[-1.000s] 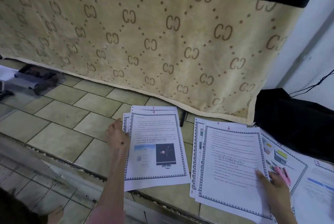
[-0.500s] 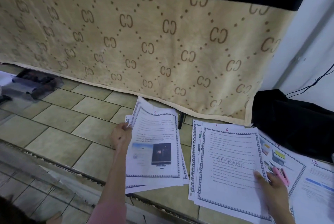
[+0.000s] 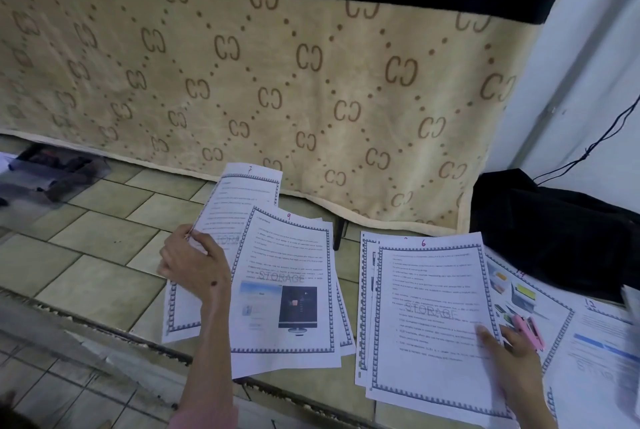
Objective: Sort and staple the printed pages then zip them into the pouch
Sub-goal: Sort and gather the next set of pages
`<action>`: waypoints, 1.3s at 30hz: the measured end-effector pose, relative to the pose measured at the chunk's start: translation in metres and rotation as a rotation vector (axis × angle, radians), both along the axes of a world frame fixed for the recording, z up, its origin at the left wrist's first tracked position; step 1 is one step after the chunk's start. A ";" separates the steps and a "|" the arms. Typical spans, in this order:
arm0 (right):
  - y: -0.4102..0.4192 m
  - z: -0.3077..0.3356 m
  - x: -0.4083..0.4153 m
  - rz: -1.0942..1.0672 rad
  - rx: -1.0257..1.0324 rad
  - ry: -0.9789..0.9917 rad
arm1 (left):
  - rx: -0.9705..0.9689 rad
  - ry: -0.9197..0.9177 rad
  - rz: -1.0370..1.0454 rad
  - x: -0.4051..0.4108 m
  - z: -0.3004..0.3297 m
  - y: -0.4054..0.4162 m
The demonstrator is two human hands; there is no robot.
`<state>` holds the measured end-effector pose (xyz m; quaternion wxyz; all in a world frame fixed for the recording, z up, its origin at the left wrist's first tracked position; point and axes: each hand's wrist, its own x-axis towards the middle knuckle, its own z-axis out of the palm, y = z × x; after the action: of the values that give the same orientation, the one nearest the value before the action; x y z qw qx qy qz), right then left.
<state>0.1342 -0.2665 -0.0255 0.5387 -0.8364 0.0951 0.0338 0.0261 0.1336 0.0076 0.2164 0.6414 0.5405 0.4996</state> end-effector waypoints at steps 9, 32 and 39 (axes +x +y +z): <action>0.003 -0.001 -0.004 -0.007 0.089 -0.016 | 0.934 0.167 -0.053 0.012 0.003 -0.033; -0.005 -0.014 0.006 -0.001 0.228 0.066 | -0.003 -0.272 -0.837 0.027 0.108 -0.117; -0.009 -0.014 0.008 -0.112 0.335 0.058 | -0.414 0.127 -0.908 0.040 0.029 -0.083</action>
<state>0.1421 -0.2751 -0.0398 0.6684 -0.7272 0.1501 0.0434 0.0662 0.0510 0.0366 0.5013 0.7847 0.3067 0.1972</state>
